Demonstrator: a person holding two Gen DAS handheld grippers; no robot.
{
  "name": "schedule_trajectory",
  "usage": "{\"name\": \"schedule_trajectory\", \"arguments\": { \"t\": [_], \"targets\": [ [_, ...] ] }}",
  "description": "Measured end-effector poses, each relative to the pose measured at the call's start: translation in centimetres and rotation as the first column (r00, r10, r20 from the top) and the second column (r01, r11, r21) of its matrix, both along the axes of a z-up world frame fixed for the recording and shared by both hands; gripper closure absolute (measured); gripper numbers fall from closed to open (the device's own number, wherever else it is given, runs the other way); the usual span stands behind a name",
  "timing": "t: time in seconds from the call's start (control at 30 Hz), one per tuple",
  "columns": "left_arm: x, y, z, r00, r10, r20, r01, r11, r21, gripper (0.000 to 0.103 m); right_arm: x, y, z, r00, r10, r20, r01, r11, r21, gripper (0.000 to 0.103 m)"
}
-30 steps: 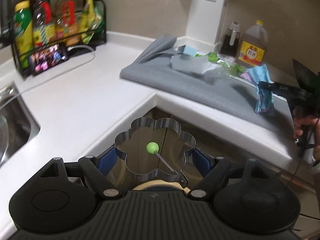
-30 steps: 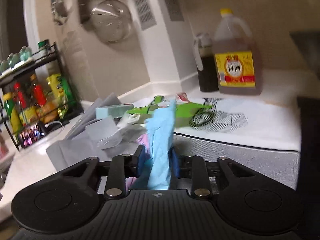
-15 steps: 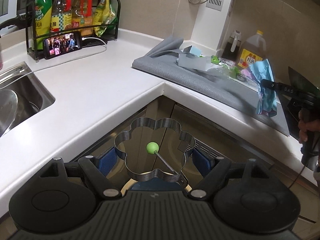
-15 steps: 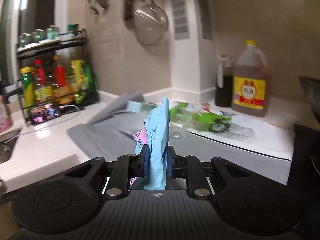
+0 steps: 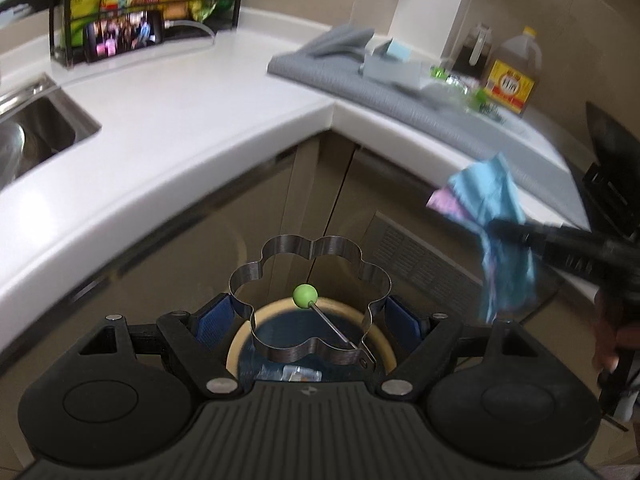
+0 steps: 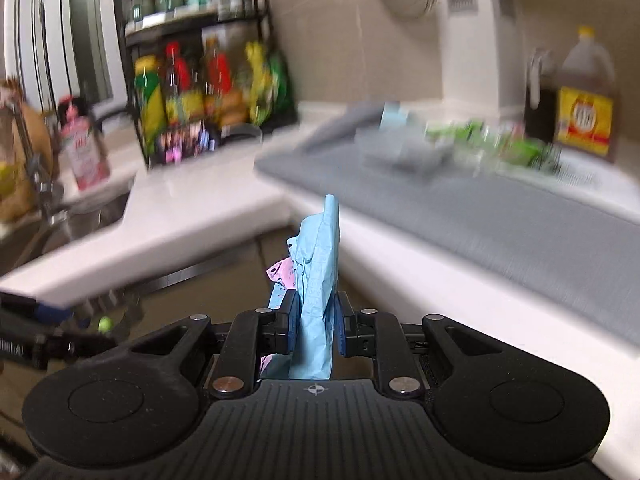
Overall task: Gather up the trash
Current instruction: 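Carry the cloth and flower cutter in both tools down over the blue bin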
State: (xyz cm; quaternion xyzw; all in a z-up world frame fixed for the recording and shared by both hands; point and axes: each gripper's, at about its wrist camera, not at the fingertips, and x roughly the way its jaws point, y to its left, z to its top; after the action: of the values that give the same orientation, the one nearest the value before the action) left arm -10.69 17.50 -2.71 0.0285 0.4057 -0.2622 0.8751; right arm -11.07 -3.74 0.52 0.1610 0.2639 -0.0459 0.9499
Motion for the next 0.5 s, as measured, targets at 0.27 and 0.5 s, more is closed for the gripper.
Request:
{"name": "schedule_trajectory", "arguments": {
  "t": [0.27,0.5],
  "targets": [
    [1.1,-0.2,-4.4,0.995,-0.002,-0.100,0.008,0.998,0.063,0.017,1.3,2.6,-6.7,0.980,0.058,-0.192,-0.046,0.997,0.070,0.083],
    [3.5,-2.2,-9.3,0.971,-0.042,-0.236,0.068,0.993,0.101,0.017,3.9,3.3,-11.6,0.943,0.102,-0.317,-0.060,0.988,0.142,0.083]
  ]
}}
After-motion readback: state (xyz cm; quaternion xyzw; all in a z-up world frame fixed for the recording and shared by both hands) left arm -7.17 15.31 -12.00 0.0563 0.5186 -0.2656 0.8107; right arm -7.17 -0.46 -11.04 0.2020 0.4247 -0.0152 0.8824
